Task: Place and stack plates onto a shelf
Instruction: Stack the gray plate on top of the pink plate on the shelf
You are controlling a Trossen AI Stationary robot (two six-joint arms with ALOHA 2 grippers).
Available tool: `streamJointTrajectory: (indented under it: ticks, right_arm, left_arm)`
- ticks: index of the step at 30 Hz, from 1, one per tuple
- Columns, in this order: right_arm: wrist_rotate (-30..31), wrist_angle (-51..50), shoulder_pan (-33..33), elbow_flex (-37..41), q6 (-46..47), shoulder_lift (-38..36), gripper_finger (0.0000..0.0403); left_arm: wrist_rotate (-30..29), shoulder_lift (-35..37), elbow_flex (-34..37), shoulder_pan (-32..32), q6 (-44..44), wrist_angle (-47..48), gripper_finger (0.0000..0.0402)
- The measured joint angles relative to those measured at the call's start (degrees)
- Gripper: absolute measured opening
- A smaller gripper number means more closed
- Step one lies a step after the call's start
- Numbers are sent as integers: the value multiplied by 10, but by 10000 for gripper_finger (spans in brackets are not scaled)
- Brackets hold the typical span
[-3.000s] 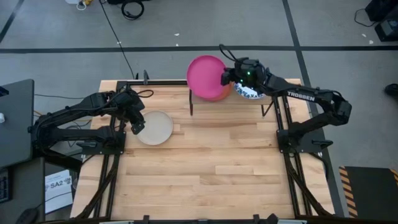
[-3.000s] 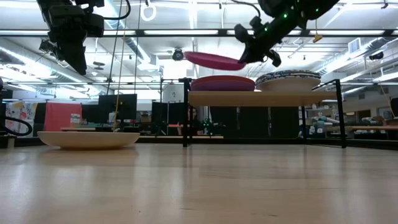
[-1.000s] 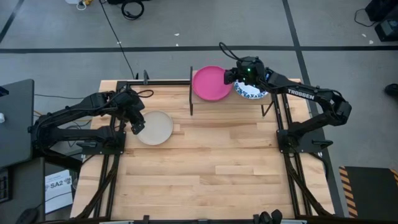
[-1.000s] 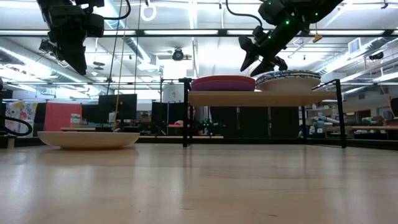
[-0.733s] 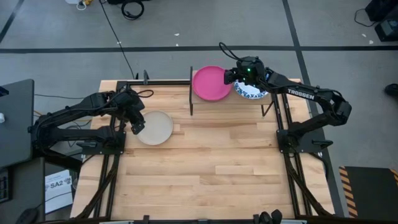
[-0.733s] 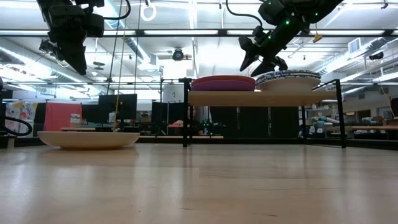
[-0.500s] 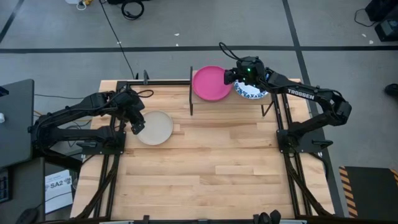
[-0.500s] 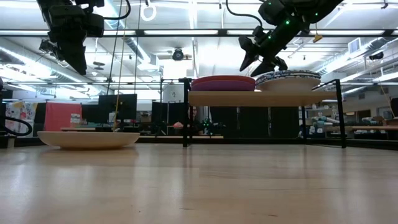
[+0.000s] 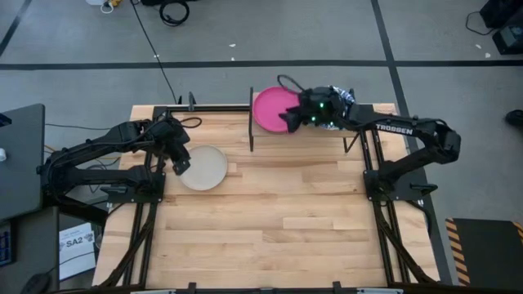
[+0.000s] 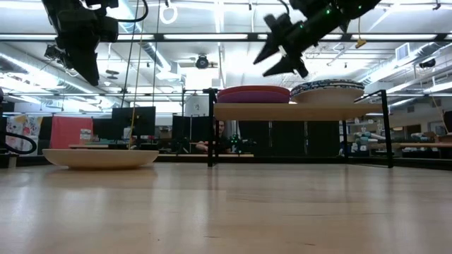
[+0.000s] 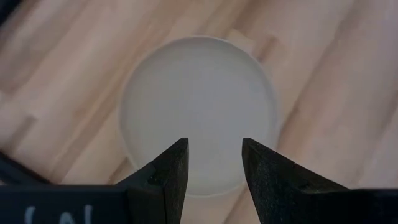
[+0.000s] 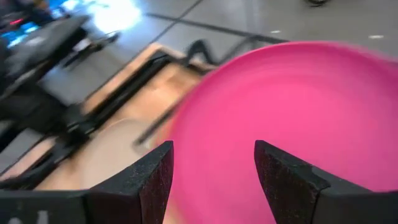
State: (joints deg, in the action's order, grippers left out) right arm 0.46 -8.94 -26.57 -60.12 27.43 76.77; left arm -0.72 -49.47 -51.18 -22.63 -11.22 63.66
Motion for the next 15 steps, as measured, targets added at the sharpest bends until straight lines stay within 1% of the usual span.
streamJointTrajectory:
  ticks: [4, 12, 15]
  right_arm:
    - [10, 17, 69, 0, 0, 0, 229]
    - [64, 29, 203, 0, 0, 0, 229]
    - [82, 29, 243, 0, 0, 0, 229]
  left_arm:
    - [-38, 0, 0, 0, 0, 0, 155]
    - [-40, -12, 0, -2, 3, -11, 155]
    - [-40, -33, 0, -10, 26, -23, 155]
